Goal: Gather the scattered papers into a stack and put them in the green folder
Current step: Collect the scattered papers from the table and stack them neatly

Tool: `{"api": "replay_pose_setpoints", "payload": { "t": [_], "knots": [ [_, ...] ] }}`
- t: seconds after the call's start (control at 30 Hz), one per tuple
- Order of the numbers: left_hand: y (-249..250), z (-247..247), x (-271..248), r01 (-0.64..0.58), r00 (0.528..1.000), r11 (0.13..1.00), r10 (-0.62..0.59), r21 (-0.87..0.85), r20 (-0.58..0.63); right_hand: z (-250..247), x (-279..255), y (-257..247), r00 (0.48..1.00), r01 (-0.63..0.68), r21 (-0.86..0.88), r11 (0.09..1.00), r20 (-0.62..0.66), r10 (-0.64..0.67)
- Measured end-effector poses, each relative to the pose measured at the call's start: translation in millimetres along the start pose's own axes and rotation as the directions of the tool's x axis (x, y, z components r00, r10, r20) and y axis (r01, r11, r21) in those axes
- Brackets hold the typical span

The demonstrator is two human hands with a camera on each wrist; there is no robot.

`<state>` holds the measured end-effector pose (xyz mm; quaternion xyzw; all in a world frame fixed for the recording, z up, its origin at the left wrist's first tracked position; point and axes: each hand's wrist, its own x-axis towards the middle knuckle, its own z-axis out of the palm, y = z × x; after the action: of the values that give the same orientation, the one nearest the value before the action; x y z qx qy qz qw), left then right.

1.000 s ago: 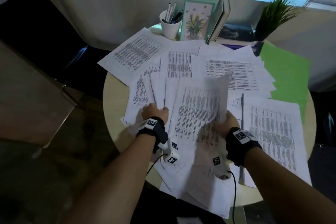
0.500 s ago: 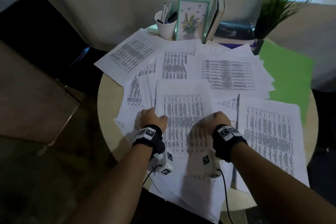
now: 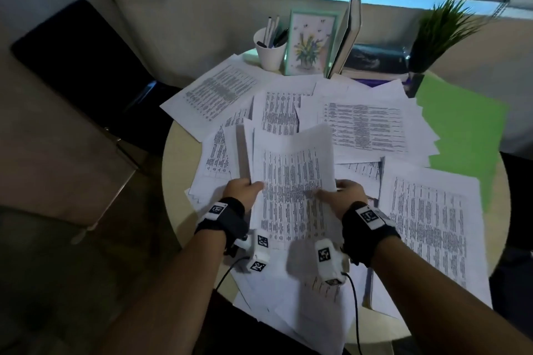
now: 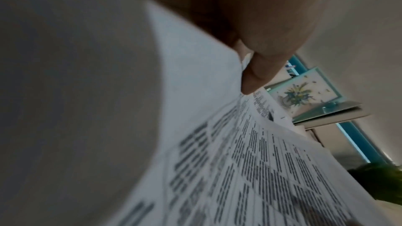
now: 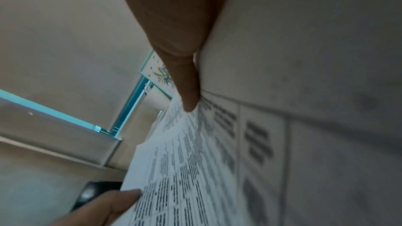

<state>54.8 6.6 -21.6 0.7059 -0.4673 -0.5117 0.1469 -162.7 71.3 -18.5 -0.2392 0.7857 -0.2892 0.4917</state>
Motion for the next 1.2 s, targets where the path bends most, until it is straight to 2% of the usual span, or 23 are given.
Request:
{"api": "replay_pose_setpoints", "payload": {
  "t": [0.1,0.2,0.3,0.43,0.53,0.63,0.8,0.93,1.03,1.13,1.2],
  "knots": [
    [7.7,-15.4,6.0,0.025,1.000,0.999,-0.025,-0.037,-0.009,-0.8,-4.0,-12.4,0.988,0.003,-0.041,0.999,0.151,0.003],
    [24.3,-34.3,9.4,-0.029,0.996,0.996,0.022,-0.083,-0.084,-3.0,-5.8,-28.8,0.979,0.067,-0.078,0.995,0.198,-0.050],
    [46.8,-47.8,6.4,-0.109,0.989,0.988,0.096,-0.114,-0.111,-7.5,-7.9,-46.6,0.973,0.117,-0.076,0.990,0.208,-0.099],
    [79.9,-53.8,-9.2,-0.240,0.967,0.956,0.220,-0.171,-0.129,-13.2,-5.2,-66.1,0.962,0.217,-0.043,0.975,0.176,-0.207],
    [103.5,-53.3,-26.1,-0.345,0.937,0.905,0.318,-0.250,-0.142,-21.6,-16.5,-83.1,0.929,0.327,0.061,0.943,0.162,-0.333],
    [122.7,-53.3,-34.5,-0.433,0.901,0.854,0.406,-0.289,-0.152,-31.1,-21.5,-94.7,0.891,0.436,0.096,0.895,0.094,-0.444],
    [140.6,-49.9,-41.8,-0.567,0.821,0.755,0.549,-0.330,-0.154,-49.4,-27.2,-101.1,0.858,0.504,0.202,0.840,-0.007,-0.513],
    [145.0,-44.1,-42.5,-0.630,0.776,0.741,0.613,-0.232,-0.152,-61.6,-32.6,-103.3,0.849,0.522,0.251,0.815,-0.069,-0.523],
    [144.8,-40.0,-40.0,-0.611,0.791,0.760,0.596,-0.220,-0.140,-67.7,-35.2,-102.4,0.847,0.526,0.295,0.797,-0.093,-0.524],
    [142.9,-34.4,-36.9,-0.582,0.811,0.779,0.578,-0.233,-0.094,-74.3,-35.9,-99.7,0.856,0.499,0.344,0.795,-0.052,-0.515],
    [141.7,-32.6,-35.3,-0.565,0.820,0.788,0.570,-0.244,-0.057,-78.1,-36.3,-97.2,0.861,0.492,0.313,0.813,-0.036,-0.507]
  ]
}}
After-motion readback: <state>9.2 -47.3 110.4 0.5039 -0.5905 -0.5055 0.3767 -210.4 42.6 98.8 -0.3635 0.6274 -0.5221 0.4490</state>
